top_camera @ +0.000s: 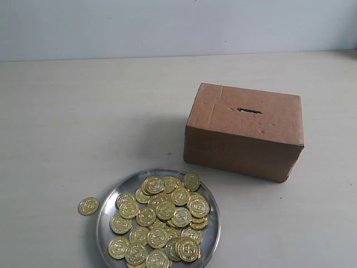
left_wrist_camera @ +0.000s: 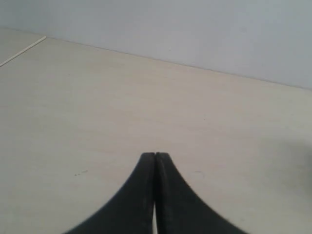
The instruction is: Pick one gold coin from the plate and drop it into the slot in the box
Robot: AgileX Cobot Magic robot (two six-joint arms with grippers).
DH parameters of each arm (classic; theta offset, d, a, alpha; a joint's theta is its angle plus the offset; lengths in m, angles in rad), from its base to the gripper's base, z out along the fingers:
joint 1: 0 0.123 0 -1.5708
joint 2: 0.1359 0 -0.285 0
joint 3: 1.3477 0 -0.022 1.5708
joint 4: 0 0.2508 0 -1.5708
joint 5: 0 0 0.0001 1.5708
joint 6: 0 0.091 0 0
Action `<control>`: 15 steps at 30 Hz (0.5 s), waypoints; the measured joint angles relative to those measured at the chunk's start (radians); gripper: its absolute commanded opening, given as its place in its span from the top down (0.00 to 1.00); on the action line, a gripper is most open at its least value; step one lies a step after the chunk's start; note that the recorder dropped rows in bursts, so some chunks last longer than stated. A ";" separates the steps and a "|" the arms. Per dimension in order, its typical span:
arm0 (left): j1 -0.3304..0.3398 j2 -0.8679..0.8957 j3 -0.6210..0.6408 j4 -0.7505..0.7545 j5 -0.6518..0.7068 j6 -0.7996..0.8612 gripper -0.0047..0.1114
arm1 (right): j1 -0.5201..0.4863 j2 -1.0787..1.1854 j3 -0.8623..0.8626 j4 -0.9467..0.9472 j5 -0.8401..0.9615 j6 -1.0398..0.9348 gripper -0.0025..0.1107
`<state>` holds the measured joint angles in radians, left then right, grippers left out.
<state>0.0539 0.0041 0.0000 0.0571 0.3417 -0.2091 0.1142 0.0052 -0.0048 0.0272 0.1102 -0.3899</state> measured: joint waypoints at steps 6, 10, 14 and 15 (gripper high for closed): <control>0.000 0.000 0.000 0.032 0.018 0.000 0.96 | 0.000 0.000 0.000 0.000 0.000 0.000 0.98; 0.000 0.000 0.000 0.034 0.020 0.000 0.96 | 0.000 0.000 0.000 0.000 0.000 0.000 0.98; 0.000 0.000 0.000 0.034 0.024 0.000 0.96 | 0.000 0.000 0.000 0.006 0.021 0.009 0.98; 0.000 0.000 0.000 0.034 0.024 0.000 0.96 | 0.000 0.000 0.000 0.014 0.046 0.023 0.98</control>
<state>0.0539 0.0041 0.0002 0.0915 0.3654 -0.2093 0.1142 0.0052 -0.0048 0.0408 0.1559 -0.3671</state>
